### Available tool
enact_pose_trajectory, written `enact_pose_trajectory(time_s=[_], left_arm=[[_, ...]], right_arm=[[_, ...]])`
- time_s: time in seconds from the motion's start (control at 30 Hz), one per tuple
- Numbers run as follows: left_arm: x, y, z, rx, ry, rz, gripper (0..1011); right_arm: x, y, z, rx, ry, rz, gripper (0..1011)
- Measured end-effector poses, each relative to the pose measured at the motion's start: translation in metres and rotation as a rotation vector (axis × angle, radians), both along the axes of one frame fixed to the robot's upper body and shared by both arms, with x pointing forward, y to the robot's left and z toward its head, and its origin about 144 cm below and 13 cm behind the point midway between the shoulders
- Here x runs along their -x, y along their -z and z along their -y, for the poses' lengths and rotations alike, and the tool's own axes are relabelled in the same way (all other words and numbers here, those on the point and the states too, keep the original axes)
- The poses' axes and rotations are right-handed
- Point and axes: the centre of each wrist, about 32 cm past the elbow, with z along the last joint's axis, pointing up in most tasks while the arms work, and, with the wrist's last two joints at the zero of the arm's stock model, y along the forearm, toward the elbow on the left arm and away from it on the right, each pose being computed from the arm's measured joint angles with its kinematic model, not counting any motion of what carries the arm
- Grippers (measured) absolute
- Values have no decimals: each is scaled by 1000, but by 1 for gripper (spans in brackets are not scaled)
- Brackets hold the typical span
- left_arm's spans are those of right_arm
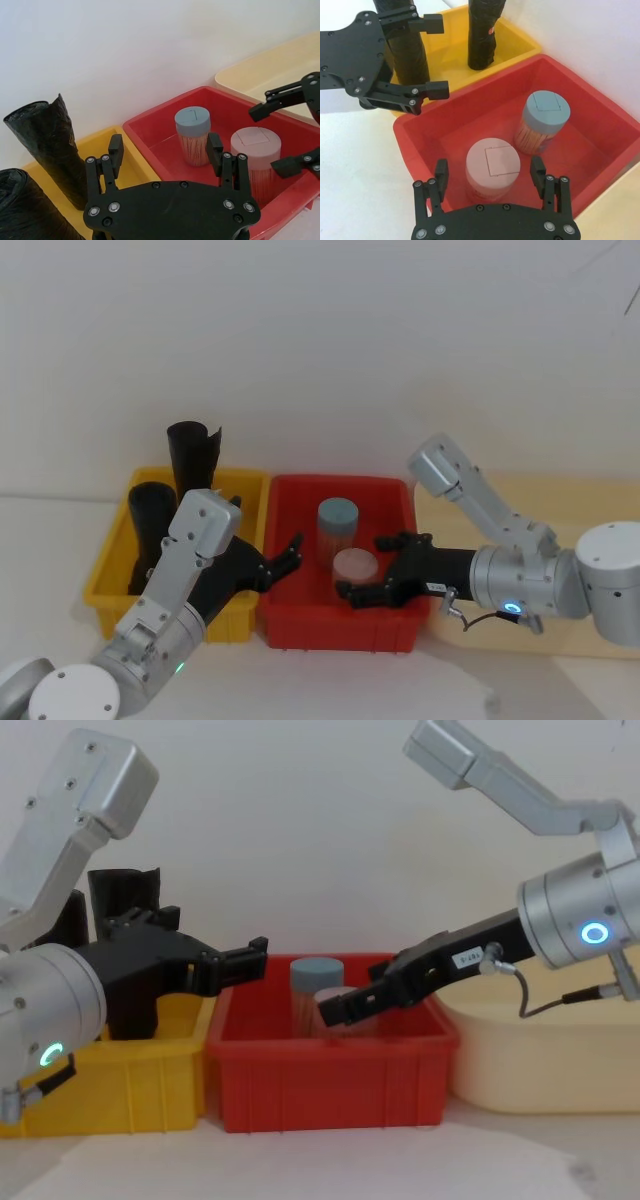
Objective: Pick up the garbage bag with the one hand and transfer it to the other hand.
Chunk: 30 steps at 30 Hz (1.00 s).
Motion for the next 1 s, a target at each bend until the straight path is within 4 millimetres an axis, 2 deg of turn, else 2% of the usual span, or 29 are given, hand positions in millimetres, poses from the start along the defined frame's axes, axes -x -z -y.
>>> enact_pose_trajectory(time_s=[0.27,0.4,0.57,0.67,0.73,1.0], left_arm=[[0,0,0,0,0,0,1000],[0,0,0,0,0,0,1000],[0,0,0,0,0,0,1000],[0,0,0,0,0,0,1000],[0,0,0,0,0,0,1000],[0,0,0,0,0,0,1000]], right_arm=[[-4,3,-3,5,-6,-1,984],[-5,4,-4,6,-9,-2,913],[-7,5,-4,7,-10,-3,790],[-7,6,-5,8,-11,-3,676],[-8,6,-5,8,-11,-3,650],[-8,4,-4,7,-11,3,646]])
